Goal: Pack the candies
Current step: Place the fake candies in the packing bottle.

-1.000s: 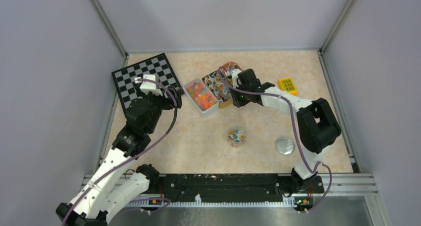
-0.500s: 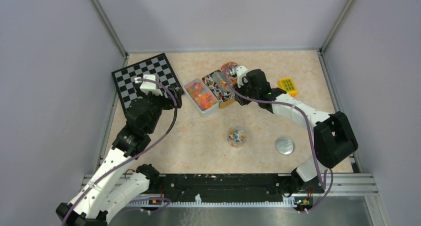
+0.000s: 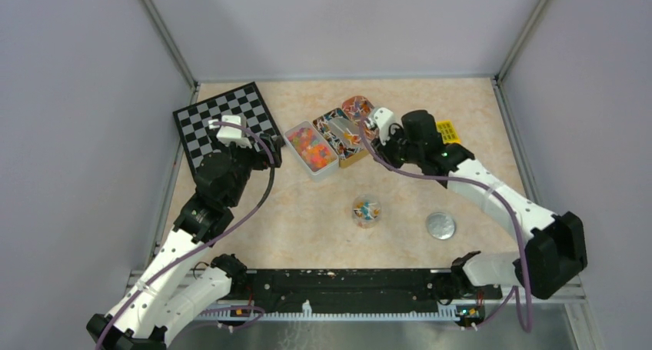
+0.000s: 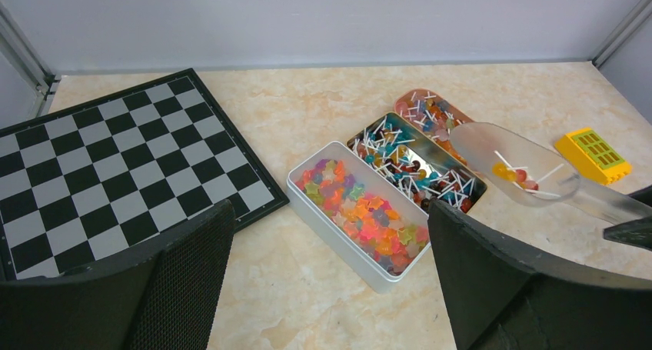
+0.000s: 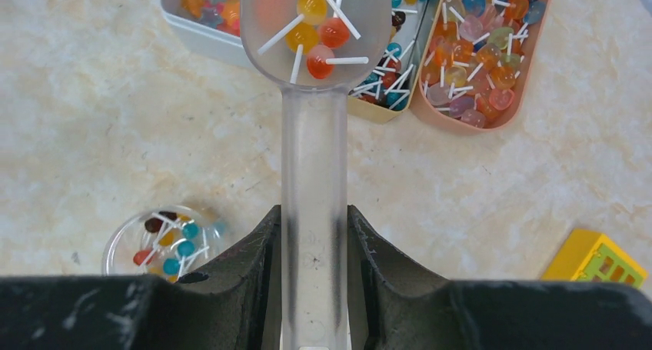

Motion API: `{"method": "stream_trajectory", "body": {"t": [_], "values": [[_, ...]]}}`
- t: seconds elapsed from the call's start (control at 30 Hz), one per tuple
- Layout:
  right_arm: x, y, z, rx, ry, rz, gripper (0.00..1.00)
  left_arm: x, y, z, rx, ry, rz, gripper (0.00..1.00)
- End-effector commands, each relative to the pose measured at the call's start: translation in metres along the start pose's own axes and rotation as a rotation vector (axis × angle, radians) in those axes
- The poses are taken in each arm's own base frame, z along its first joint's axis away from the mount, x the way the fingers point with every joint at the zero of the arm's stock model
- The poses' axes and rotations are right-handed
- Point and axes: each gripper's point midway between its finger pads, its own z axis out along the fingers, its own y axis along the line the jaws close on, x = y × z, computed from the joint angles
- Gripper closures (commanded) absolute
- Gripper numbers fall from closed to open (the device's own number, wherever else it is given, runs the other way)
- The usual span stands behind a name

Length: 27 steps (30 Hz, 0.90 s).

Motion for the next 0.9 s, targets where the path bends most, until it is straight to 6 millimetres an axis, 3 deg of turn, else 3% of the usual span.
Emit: {"method": "stream_trajectory", "body": {"t": [0.0, 0.17, 0.33, 0.6, 0.73, 0.87], "values": [[-0.017, 0.014, -0.041, -0.069, -0.103, -0.163, 1.00, -0.010, -0.002, 0.001, 0.003, -0.047, -0.014, 0.01], [0.003, 0.021, -0.082, -0.065, -0.084, -0.308, 1.00, -0.010, -0.003, 0.001, 0.005, -0.047, -0.019, 0.01], [0.032, 0.035, -0.109, -0.128, 0.007, -0.352, 1.00, -0.009, -0.002, 0.002, 0.000, -0.043, -0.022, 0.01], [0.068, 0.052, -0.133, -0.185, 0.080, -0.375, 1.00, -0.006, -0.004, 0.004, 0.006, -0.031, -0.018, 0.01], [0.099, 0.055, -0.140, -0.211, 0.194, -0.411, 1.00, -0.005, -0.004, 0.004, 0.005, -0.028, -0.018, 0.01], [0.108, 0.053, -0.145, -0.209, 0.261, -0.419, 1.00, -0.004, -0.004, 0.005, 0.007, -0.027, -0.017, 0.01]]}}
